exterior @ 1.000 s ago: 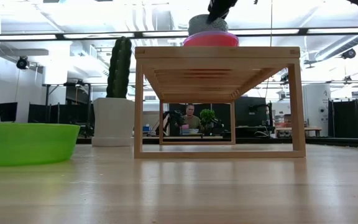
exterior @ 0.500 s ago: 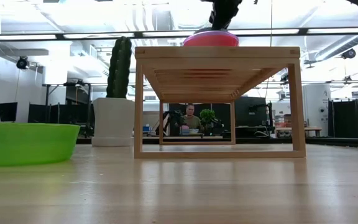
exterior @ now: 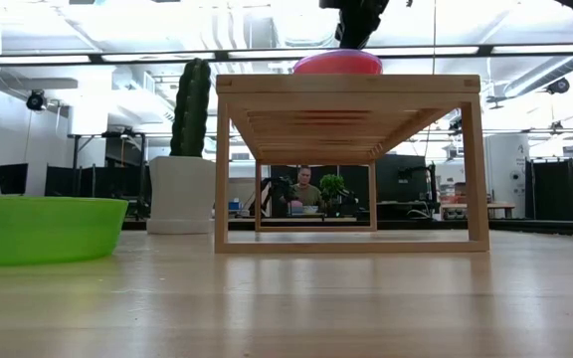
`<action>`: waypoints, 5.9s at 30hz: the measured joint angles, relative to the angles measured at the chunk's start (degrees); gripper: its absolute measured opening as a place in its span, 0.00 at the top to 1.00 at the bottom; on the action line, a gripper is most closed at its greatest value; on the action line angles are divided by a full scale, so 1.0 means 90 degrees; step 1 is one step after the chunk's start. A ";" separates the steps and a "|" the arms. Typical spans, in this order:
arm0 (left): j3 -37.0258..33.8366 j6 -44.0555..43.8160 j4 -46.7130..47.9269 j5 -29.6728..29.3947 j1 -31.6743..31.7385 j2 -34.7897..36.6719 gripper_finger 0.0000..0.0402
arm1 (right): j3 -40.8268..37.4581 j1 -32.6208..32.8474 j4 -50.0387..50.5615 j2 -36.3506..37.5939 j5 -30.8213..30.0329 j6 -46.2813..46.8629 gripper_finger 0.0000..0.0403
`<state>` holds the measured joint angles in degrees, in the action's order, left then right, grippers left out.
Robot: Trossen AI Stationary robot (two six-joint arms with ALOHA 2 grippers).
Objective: Place and stack bowls onto a shelf
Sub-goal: Stack the orange patterned bowl on top of the yellow patterned bowl on the shelf, then adjust the stacked patterned bowls on the shelf
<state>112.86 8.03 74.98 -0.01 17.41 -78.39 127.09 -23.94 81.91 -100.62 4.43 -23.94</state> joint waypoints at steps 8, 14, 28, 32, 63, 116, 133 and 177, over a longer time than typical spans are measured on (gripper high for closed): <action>-0.0002 -0.0002 0.0000 0.0001 0.0000 0.0000 0.47 | 0.0000 0.0000 -0.0097 0.0002 -0.0015 0.0058 0.81; -0.0019 -0.0043 0.0000 0.0020 0.0000 0.0000 0.47 | 0.0035 0.0000 -0.0097 0.0164 -0.0011 0.0172 0.74; -0.1766 -0.0338 -0.1384 0.0126 -0.0485 0.0562 0.47 | -0.1628 0.0254 -0.1472 0.1892 0.1341 0.0587 0.80; -0.2992 -0.0328 -0.2601 0.0126 -0.0678 0.0897 0.47 | -0.2997 0.0383 -0.2597 0.2713 0.1132 0.1044 0.83; -0.4461 0.0693 -0.6826 0.0109 -0.0145 -0.0753 0.97 | -0.9017 0.0656 -0.7480 0.5518 -0.3312 0.4629 0.98; -0.4471 0.0748 -0.8017 0.0121 0.0454 -0.1508 1.00 | -0.9141 0.0032 -0.8824 0.4908 -0.2154 0.3830 0.98; -0.4490 0.0818 -0.8211 0.0127 0.0537 -0.1782 1.00 | -0.9141 0.0034 -0.8466 0.5168 -0.2156 0.3902 0.98; -0.4495 0.0532 -0.8153 0.0443 0.0542 -0.1388 1.00 | -0.7674 0.0046 -0.8008 0.4597 -0.1607 0.3305 0.98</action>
<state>72.40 12.82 1.61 3.98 22.28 -90.88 58.02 -23.53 9.84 -59.24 -10.04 5.80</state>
